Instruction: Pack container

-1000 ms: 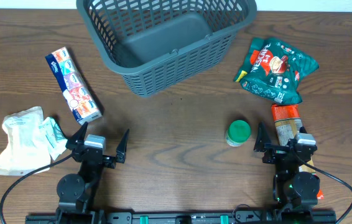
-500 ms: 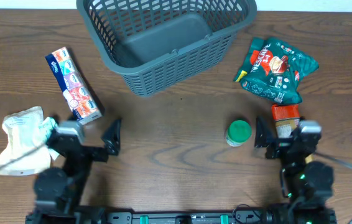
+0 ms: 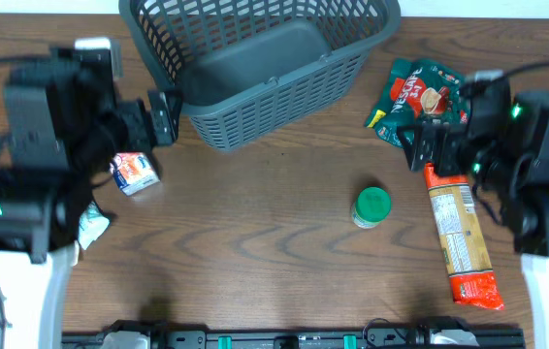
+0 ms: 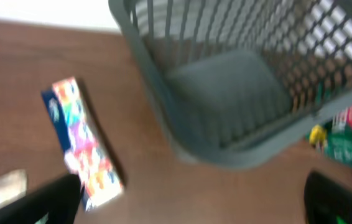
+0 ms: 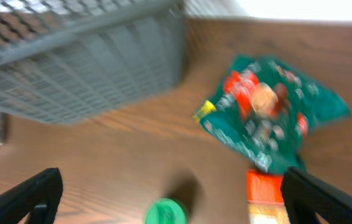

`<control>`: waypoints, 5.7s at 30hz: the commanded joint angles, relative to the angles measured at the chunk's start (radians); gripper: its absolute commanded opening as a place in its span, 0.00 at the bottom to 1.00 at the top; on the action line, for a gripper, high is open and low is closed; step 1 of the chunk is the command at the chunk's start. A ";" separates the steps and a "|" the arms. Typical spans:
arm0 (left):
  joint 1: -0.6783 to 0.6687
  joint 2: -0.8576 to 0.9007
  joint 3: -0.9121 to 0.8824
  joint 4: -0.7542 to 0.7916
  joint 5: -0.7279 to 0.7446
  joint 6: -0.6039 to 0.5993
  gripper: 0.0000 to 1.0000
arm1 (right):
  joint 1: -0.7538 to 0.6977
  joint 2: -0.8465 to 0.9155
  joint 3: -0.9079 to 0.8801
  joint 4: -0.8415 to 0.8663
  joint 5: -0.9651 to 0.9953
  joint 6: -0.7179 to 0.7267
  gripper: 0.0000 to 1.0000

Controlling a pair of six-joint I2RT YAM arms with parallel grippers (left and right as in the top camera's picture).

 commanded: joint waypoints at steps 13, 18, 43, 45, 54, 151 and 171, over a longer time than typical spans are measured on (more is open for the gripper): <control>-0.003 0.085 0.188 -0.192 0.064 0.013 0.64 | -0.005 0.071 0.119 0.094 -0.084 0.021 0.01; -0.085 0.082 0.191 -0.191 -0.047 -0.044 0.06 | 0.000 0.195 0.254 0.044 -0.097 -0.003 0.01; -0.429 0.299 0.191 -0.220 -0.188 -0.160 0.06 | 0.145 0.953 1.144 -0.185 -0.178 -0.050 0.01; -0.429 0.314 0.191 -0.225 -0.188 -0.160 0.06 | 0.151 0.971 1.144 -0.195 -0.153 -0.058 0.01; -0.429 0.379 0.185 -0.232 -0.188 -0.153 0.06 | 0.152 1.035 1.141 -0.287 0.003 -0.096 0.01; -0.260 0.482 0.183 -0.204 -0.274 -0.065 0.06 | 0.189 1.055 1.150 -0.554 0.006 -0.135 0.01; -0.256 0.482 0.183 -0.163 -0.276 -0.023 0.06 | 0.189 1.055 1.150 -0.668 0.006 -0.124 0.01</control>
